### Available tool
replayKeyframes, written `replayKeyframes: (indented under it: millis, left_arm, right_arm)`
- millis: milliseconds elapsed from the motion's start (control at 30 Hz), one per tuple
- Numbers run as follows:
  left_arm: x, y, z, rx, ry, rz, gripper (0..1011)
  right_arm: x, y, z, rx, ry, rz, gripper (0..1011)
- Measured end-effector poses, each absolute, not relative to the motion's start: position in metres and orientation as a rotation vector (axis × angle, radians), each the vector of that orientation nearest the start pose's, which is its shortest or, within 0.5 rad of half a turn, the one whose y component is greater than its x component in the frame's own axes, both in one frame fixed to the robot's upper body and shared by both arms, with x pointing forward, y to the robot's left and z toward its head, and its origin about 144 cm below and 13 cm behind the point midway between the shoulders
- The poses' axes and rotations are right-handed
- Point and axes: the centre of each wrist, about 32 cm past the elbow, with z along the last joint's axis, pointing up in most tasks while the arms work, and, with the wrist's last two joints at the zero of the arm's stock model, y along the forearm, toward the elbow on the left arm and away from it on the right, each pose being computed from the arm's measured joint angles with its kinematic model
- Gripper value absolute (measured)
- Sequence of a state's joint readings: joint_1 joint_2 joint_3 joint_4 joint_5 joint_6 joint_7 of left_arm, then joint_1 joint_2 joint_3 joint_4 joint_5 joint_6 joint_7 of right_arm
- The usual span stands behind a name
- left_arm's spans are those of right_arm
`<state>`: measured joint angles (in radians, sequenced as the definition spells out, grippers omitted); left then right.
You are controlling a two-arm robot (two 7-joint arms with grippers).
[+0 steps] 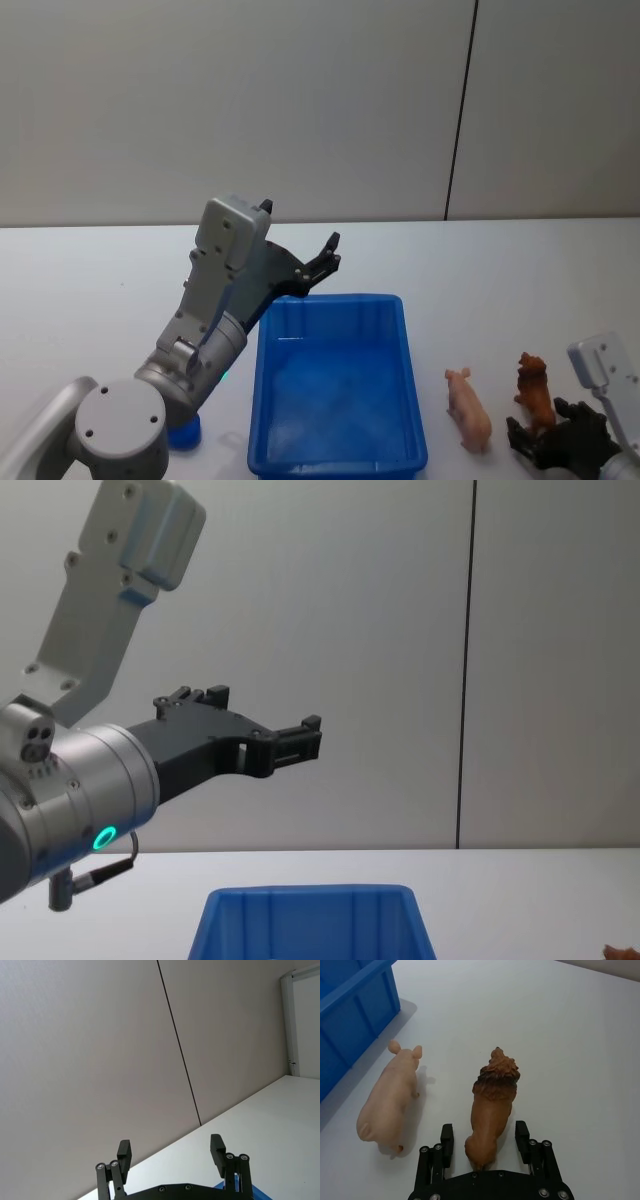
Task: Pick up the two dolls from the table and place them into the box.
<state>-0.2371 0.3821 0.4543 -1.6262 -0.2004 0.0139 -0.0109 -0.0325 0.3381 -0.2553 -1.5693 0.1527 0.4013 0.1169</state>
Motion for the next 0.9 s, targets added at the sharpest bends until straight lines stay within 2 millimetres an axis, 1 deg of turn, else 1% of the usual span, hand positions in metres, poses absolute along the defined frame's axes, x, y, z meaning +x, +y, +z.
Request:
replayKeyframes:
  millis: [33, 100, 167, 200, 300, 333, 367, 500, 600, 900]
  left_arm:
    - [0.4920, 0.1984, 1.2044, 0.061, -0.268, 1.124, 1001]
    - [0.4920, 0.1984, 1.2044, 0.061, -0.268, 1.124, 1001]
    - [0.4920, 0.1984, 1.2044, 0.061, -0.268, 1.124, 1001]
    - [0.4920, 0.1984, 1.2044, 0.061, -0.268, 1.124, 1001]
    - [0.4920, 0.1984, 1.2044, 0.061, -0.268, 1.124, 1001]
    - [0.4920, 0.1984, 1.2044, 0.061, -0.268, 1.124, 1001]
    - [0.4920, 0.1984, 1.2044, 0.061, -0.268, 1.124, 1001]
    - [0.4920, 0.1984, 1.2044, 0.061, -0.268, 1.124, 1001]
    - [0.4920, 0.1984, 1.2044, 0.061, -0.268, 1.124, 1001]
    - [0.4920, 0.1984, 1.2044, 0.061, -0.268, 1.124, 1001]
  right_arm:
    - [0.4382, -0.2482, 1.1167, -0.532, 0.230, -1.204, 748]
    - [0.4392, -0.2469, 1.1160, -0.533, 0.231, -1.203, 709]
    - [0.4398, -0.2461, 1.1156, -0.533, 0.231, -1.203, 631]
    - [0.4401, -0.2457, 1.1154, -0.534, 0.231, -1.203, 621]
    - [0.4409, -0.2445, 1.1147, -0.535, 0.231, -1.202, 537]
    - [0.4411, -0.2443, 1.1146, -0.536, 0.231, -1.202, 482]
    - [0.4415, -0.2440, 1.1143, -0.537, 0.231, -1.202, 482]
    - [0.4418, -0.2434, 1.1137, -0.538, 0.232, -1.202, 297]
    - [0.4417, -0.2435, 1.1136, -0.536, 0.228, -1.207, 274]
    - [0.4423, -0.2443, 1.1167, -0.494, 0.170, -1.264, 272]
